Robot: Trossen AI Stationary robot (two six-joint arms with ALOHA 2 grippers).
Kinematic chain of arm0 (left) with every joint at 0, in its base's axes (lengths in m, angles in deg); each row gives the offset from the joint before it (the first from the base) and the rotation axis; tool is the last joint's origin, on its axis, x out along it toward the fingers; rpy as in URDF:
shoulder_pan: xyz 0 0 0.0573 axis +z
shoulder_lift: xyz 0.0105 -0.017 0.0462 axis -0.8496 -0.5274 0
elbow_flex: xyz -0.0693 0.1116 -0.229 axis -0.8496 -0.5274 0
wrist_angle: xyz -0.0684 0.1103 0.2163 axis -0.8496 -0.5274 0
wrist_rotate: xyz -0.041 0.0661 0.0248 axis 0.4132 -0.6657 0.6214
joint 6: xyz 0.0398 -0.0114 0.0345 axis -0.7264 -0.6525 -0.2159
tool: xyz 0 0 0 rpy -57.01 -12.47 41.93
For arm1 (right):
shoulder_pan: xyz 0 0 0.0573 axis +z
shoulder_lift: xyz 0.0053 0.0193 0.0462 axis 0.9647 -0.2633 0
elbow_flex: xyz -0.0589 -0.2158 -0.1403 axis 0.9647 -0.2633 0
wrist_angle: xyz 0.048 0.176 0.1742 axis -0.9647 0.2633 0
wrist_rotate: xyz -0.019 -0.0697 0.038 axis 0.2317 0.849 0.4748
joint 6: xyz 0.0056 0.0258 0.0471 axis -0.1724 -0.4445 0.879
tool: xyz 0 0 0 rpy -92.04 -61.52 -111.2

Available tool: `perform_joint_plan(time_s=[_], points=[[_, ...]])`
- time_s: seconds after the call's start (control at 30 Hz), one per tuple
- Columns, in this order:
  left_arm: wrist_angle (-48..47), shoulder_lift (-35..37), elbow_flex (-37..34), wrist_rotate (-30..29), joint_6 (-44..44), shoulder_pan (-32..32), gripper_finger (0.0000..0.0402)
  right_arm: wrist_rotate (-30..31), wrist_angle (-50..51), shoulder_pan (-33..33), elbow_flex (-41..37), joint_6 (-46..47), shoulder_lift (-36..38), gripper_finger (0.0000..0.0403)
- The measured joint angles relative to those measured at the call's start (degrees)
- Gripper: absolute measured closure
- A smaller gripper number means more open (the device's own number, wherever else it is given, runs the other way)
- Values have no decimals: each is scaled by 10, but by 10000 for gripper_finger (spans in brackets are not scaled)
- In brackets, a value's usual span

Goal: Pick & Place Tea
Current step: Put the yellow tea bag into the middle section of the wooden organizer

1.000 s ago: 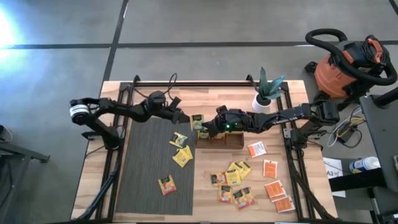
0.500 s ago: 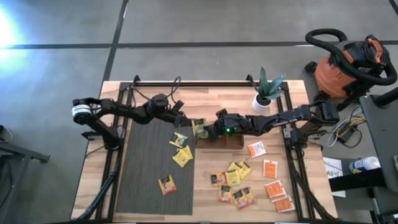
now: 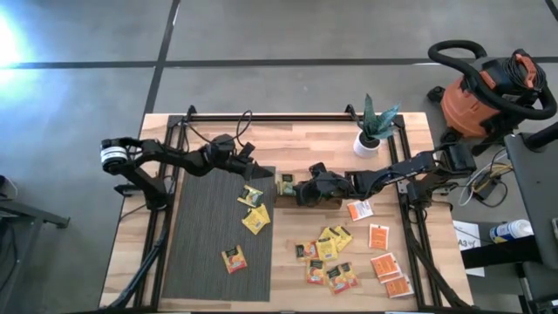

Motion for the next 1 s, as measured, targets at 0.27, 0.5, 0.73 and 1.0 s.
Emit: perform_joint_plan(time_s=[0.27, 0.5, 0.73, 1.0], points=[[-4, 0, 0, 0, -1, 0, 401, -1, -4, -1, -5, 26, -2, 394], [-13, 0, 0, 1, -6, 0, 401, -26, -51, 2, 11, 55, -70, 394], [-26, 0, 0, 1, -12, -2, 401, -7, 18, 1, 54, 2, -75, 394], [-29, 0, 0, 1, -28, -2, 401, -14, 140, 1, 83, -5, -75, 394]])
